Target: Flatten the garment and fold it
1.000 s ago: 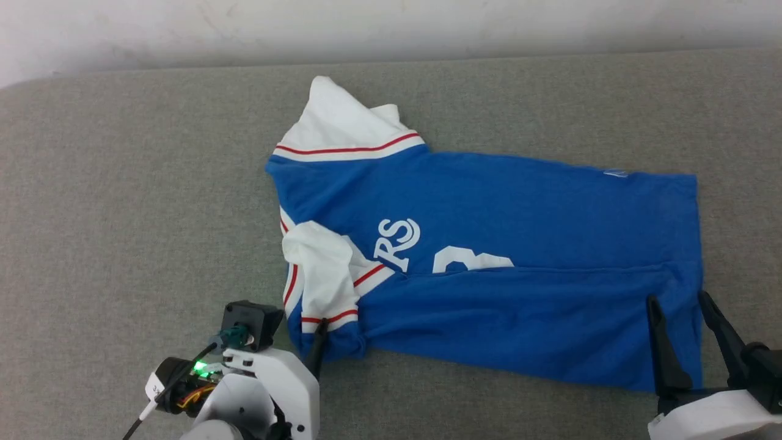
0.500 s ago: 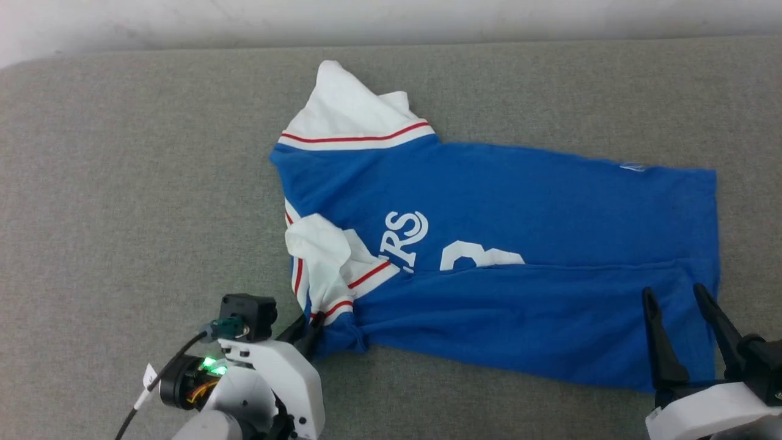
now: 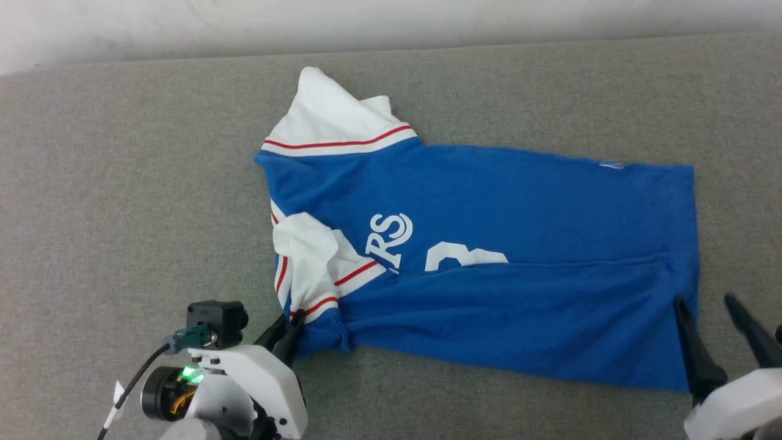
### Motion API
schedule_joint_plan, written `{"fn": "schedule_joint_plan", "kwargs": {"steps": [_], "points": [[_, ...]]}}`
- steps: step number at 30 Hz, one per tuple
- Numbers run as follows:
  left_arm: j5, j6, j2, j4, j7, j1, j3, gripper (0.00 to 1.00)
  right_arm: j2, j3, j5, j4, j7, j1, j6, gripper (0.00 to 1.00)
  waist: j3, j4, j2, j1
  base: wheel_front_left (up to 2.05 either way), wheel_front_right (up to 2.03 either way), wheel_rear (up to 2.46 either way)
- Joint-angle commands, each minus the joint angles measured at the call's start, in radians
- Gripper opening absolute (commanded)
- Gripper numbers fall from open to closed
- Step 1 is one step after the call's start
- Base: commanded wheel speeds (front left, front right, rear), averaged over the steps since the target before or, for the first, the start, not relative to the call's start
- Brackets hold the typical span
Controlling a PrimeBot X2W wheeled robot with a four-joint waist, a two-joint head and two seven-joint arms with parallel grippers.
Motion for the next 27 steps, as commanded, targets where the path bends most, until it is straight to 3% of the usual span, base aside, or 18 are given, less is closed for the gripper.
{"fn": "schedule_joint_plan", "kwargs": {"steps": [1,4,7,21,22,23,27], "points": [[-0.004,0.016,0.011,0.004,-0.004,0.022,0.010,0.00,0.008,-0.010,0.021,-0.019,0.062,0.029,-0.001,1.00,-0.003,-0.003,-0.0001,0.0000,0.00,0.00,0.00],[-0.001,0.021,0.013,-0.009,-0.006,0.030,0.008,0.00,0.020,-0.036,0.050,-0.061,0.191,0.068,-0.001,1.00,0.003,-0.004,-0.0001,0.0000,0.00,0.00,0.00],[0.001,0.022,0.012,-0.014,-0.007,0.028,0.004,0.00,0.033,-0.058,0.054,-0.083,0.247,0.086,-0.001,1.00,0.015,-0.004,-0.0001,0.0000,0.00,0.00,0.00],[0.012,0.022,0.015,-0.023,-0.009,-0.008,-0.002,0.00,0.048,-0.058,0.049,0.074,0.262,0.067,-0.001,1.00,0.058,0.009,-0.0001,0.0000,0.00,0.00,0.00],[0.012,0.023,0.016,-0.023,-0.009,-0.008,-0.001,0.00,0.048,-0.053,0.057,0.086,0.267,0.066,-0.001,0.69,0.058,0.010,-0.0001,0.0000,0.00,0.00,0.00],[0.012,0.025,0.017,-0.024,-0.010,-0.009,0.001,0.00,0.048,-0.047,0.064,0.096,0.273,0.064,-0.001,0.00,0.058,0.010,-0.0001,0.0000,0.00,0.00,0.00],[0.007,0.030,0.014,-0.024,-0.019,-0.004,0.008,0.00,0.048,-0.034,0.094,0.107,0.283,0.059,-0.001,0.00,0.051,0.011,-0.0001,0.0000,0.00,0.00,0.00]]}}
